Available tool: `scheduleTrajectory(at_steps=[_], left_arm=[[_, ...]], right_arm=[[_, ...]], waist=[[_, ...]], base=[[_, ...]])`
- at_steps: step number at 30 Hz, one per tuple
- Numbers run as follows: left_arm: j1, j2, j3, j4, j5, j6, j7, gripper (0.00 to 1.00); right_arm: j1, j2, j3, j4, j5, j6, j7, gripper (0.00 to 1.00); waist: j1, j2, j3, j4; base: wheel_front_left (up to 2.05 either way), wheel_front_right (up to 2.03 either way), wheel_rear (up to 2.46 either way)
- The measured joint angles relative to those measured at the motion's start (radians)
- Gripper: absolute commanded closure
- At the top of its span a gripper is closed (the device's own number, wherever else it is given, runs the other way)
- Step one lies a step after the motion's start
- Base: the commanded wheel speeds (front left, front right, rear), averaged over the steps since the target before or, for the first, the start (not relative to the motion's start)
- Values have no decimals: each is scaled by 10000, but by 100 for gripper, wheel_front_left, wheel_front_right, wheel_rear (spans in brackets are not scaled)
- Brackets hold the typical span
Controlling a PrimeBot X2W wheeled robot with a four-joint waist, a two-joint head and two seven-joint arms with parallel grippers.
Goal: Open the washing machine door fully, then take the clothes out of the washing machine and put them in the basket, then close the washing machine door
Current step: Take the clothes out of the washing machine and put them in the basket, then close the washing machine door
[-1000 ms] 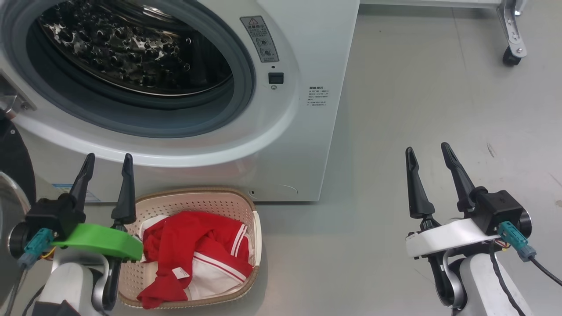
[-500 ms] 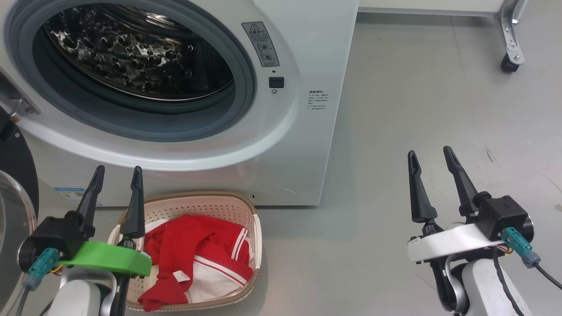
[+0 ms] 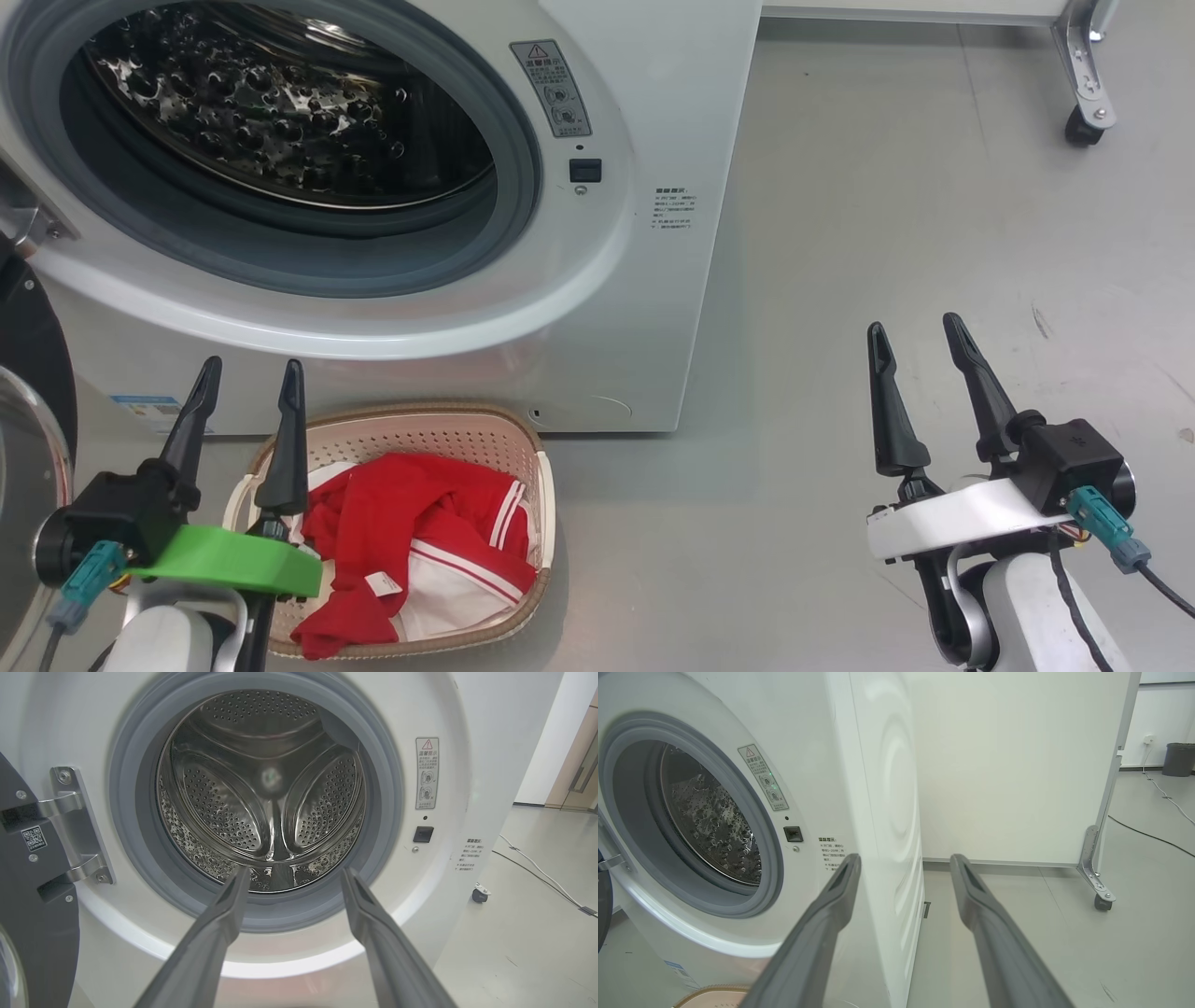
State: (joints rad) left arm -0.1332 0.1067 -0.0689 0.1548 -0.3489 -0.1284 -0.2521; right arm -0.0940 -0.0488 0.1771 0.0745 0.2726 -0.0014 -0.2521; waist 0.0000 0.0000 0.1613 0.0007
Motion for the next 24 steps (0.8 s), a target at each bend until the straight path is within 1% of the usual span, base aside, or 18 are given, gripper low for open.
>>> scheduleTrajectory(at_steps=[24], left_arm=[[211,-63,-113,-251,33,0,0,0]], right_arm=[[4,0,13,-33,0,10,0,0]], waist=[[0,0,7,-20]], base=[[0,0,0]])
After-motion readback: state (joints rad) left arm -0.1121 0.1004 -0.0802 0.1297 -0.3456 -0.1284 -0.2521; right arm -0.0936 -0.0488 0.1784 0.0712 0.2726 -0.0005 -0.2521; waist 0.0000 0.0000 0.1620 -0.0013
